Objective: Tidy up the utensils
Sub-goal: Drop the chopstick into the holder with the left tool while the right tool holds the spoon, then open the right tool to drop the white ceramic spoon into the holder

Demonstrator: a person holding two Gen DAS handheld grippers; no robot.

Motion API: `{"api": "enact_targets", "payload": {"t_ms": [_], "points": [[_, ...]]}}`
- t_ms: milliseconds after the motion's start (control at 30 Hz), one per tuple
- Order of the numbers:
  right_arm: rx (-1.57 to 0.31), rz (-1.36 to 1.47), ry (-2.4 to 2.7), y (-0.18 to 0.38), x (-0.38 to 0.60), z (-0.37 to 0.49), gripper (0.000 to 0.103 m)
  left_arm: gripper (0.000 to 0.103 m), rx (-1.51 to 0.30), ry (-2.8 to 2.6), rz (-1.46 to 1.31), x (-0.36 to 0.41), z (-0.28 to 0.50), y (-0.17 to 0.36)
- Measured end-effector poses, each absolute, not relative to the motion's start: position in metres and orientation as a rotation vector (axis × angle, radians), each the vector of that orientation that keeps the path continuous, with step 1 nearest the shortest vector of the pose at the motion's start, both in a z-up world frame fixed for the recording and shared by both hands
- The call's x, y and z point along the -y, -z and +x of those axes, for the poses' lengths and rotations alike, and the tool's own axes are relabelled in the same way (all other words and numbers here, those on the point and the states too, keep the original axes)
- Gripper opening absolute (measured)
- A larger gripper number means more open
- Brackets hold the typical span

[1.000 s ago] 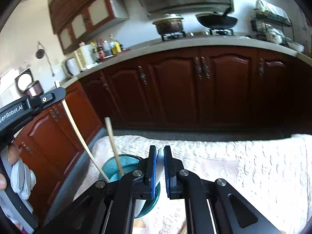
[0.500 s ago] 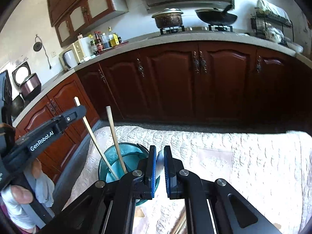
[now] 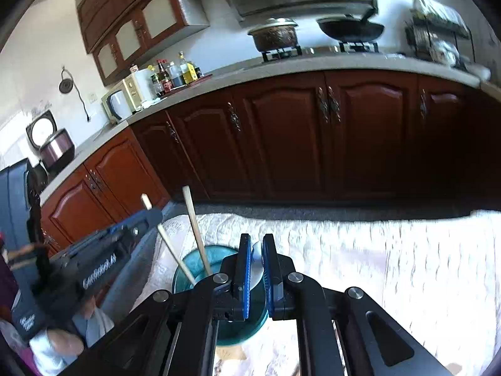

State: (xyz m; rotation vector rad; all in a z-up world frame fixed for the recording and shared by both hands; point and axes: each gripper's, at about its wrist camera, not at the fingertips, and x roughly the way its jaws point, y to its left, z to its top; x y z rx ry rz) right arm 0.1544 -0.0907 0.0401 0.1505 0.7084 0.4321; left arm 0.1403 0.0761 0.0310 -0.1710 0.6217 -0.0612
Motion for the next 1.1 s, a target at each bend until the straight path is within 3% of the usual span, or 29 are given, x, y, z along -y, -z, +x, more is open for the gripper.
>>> {"api": "enact_targets", "payload": {"t_ms": [267,633,767,933,1100], "points": [[-0.697,-0.005,-0.454,-0.030,0.057,0.175,0.007,0.004,-0.632,0.056,-0.171,-0.078,0.142,-0.028],[-0.759,0.001,-0.535,-0.005,0.048,0.189,0.008,0.006,-0.670,0.069,-0.212,-0.078,0.149,-0.023],[-0.796,-0.011,-0.546,0.008,0.049,0.185,0.009,0.015,-0.686,0.070,-0.235,-0.081,0.148,-0.019],[-0.786,-0.008,-0.541,0.011,0.052,0.184,0.009,0.016,-0.688,0.061,-0.238,-0.081,0.144,-0.018],[-0.791,0.006,-0.596,0.009,0.054,0.183,0.012,0.036,-0.681,0.063,-0.253,-0.083,0.134,-0.023]]}}
